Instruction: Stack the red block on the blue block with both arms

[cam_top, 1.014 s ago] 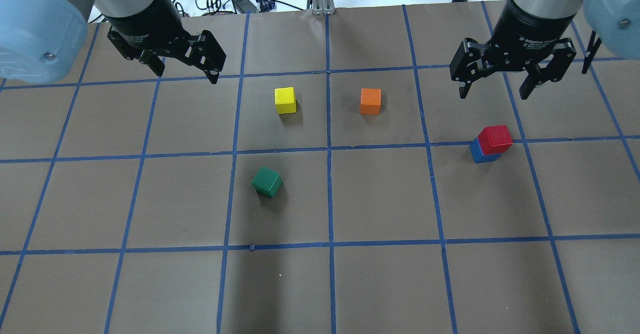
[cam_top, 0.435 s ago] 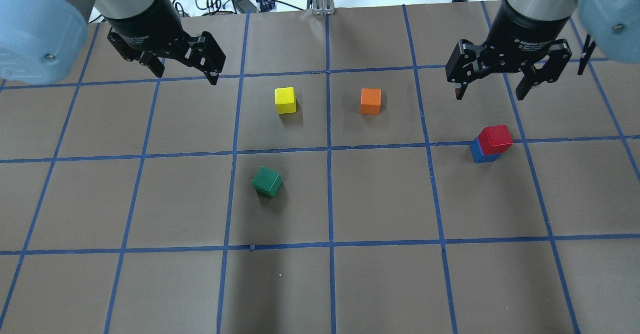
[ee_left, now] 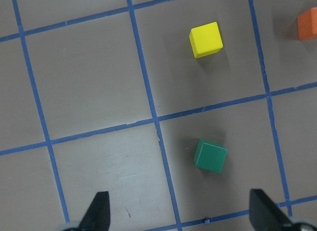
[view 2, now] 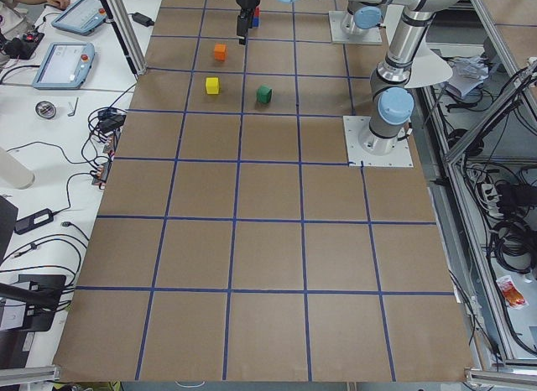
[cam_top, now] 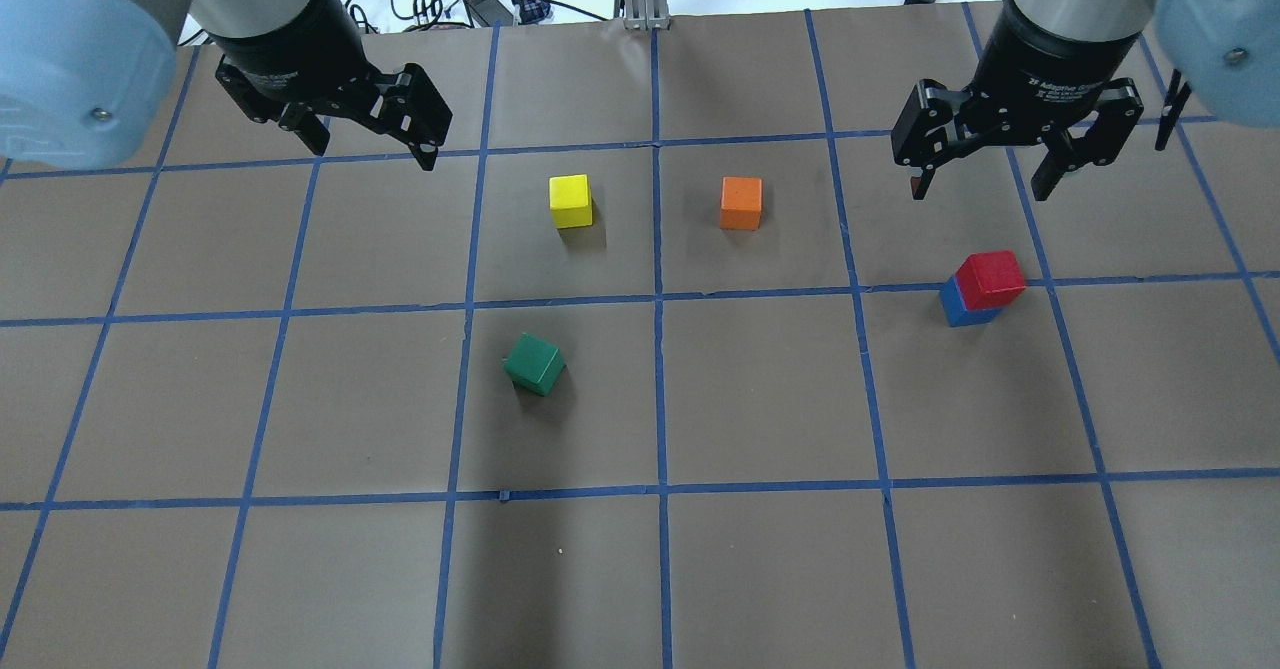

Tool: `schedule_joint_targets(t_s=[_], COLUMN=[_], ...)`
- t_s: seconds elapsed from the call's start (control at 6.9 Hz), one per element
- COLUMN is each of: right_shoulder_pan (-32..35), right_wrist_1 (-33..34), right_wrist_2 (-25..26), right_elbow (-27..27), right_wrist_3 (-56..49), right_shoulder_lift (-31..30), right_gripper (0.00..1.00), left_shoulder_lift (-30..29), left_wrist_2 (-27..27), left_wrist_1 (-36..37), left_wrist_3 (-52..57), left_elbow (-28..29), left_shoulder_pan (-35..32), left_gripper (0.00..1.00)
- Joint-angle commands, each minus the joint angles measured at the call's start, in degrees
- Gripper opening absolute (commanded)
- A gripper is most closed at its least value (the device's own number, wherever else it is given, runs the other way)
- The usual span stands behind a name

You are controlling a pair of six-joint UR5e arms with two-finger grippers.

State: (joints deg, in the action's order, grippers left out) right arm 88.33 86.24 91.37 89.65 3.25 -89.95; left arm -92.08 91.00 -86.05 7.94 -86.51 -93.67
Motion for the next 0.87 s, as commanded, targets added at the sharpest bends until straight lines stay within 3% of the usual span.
schedule_joint_targets(t_s=[0.0,0.72], right_shoulder_pan=[0.0,0.0], right_wrist_1=[0.1,0.2], right_wrist_2=[0.0,-0.1], right_elbow=[0.1,0.6], right_wrist_3=[0.0,0.0], right_shoulder_lift=[0.0,0.0], right_gripper=[1.0,1.0], left_shoulder_lift=[-0.4,1.4], left_wrist_2=[-0.1,-0.6], left_wrist_1=[0.3,5.6], left_wrist_3=[-0.2,-0.2], left_elbow=[-0.5,-4.8], left_shoulder_pan=[0.2,0.0], left_gripper=[1.0,1.0])
